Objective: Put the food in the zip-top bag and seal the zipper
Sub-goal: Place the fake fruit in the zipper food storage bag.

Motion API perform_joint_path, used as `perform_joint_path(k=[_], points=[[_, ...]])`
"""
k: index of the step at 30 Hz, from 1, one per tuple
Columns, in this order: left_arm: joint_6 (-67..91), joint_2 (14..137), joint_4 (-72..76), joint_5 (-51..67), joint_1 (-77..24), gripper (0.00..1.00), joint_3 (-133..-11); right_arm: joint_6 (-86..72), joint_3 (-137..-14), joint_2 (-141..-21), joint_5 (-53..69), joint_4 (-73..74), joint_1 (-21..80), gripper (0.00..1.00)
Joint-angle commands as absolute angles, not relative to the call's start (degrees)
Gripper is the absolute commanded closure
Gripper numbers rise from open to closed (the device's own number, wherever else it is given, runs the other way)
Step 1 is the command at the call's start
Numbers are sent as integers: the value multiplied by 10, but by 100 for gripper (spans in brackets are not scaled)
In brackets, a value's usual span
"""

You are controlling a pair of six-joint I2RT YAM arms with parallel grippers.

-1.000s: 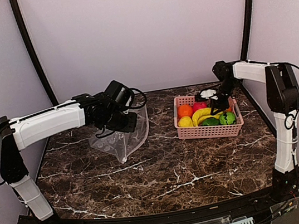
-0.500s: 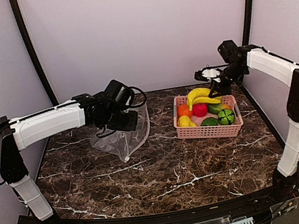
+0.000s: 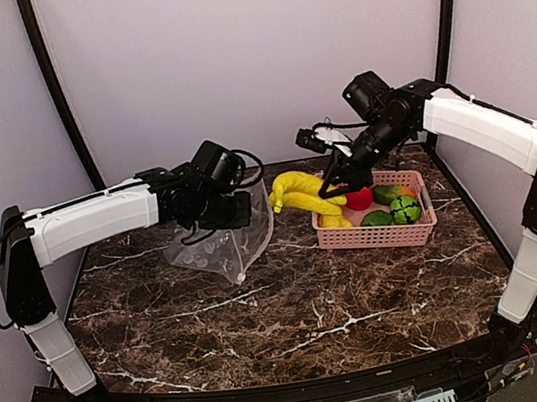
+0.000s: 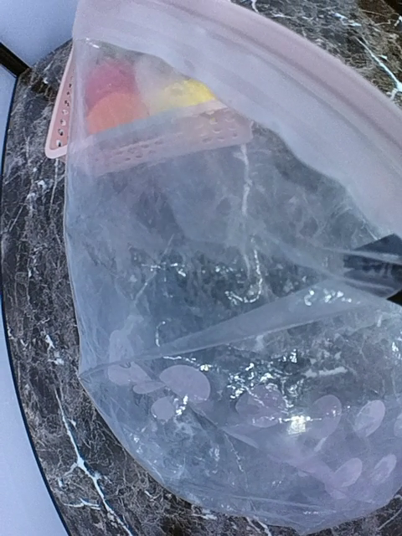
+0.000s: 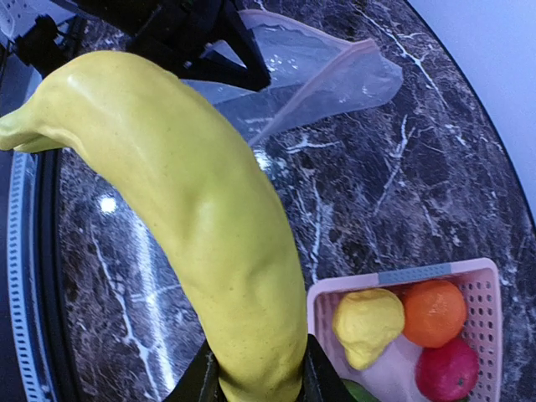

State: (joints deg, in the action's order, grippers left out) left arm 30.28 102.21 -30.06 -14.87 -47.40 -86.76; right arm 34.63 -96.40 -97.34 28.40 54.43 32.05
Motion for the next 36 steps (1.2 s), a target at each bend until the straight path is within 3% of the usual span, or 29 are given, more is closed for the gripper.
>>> perform_joint_path(k=[1,13,36], points=[[334,987,-252,-180,-473,99,-836,225,-1003,-1014,400,573,331,93],[305,931,-133,-197,-474,99,-759,128,-991,-1076,564,597,340,93],[230,937,-74,-191,-539,99,-768,-15,-979,-1164,453,577,310,100]])
